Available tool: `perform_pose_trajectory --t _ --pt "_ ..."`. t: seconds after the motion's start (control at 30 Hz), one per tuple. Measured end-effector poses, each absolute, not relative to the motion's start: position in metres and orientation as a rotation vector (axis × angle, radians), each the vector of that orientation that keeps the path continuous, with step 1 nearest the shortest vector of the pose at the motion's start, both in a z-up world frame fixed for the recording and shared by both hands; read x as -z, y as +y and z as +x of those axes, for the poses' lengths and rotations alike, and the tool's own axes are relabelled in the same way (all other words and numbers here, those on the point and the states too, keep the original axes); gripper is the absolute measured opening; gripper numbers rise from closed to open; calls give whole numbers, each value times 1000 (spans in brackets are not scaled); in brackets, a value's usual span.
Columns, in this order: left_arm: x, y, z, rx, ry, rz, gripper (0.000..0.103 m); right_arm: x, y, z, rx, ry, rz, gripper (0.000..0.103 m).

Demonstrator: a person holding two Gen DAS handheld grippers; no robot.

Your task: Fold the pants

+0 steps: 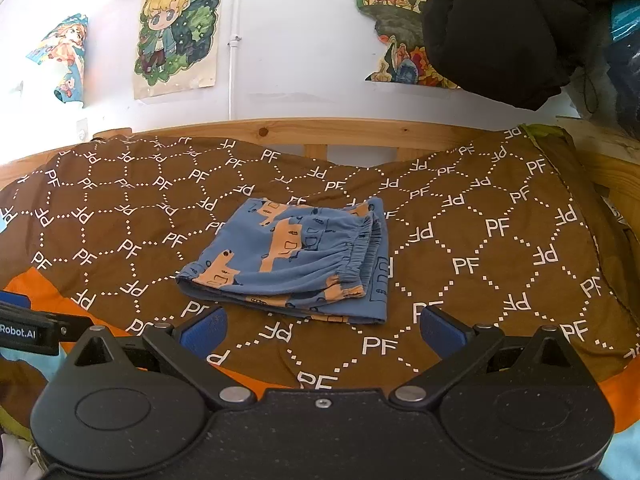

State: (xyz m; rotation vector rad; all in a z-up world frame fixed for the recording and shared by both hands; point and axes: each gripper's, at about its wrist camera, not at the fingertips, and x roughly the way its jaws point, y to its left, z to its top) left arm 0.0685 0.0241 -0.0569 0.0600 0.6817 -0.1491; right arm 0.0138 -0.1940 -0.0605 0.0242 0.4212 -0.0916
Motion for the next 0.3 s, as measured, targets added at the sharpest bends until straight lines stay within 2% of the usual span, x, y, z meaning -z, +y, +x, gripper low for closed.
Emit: perform_pose_trajectory --t 0.3 --pt "57 23 67 151 677 71 103 59 -195 15 82 432 20 102"
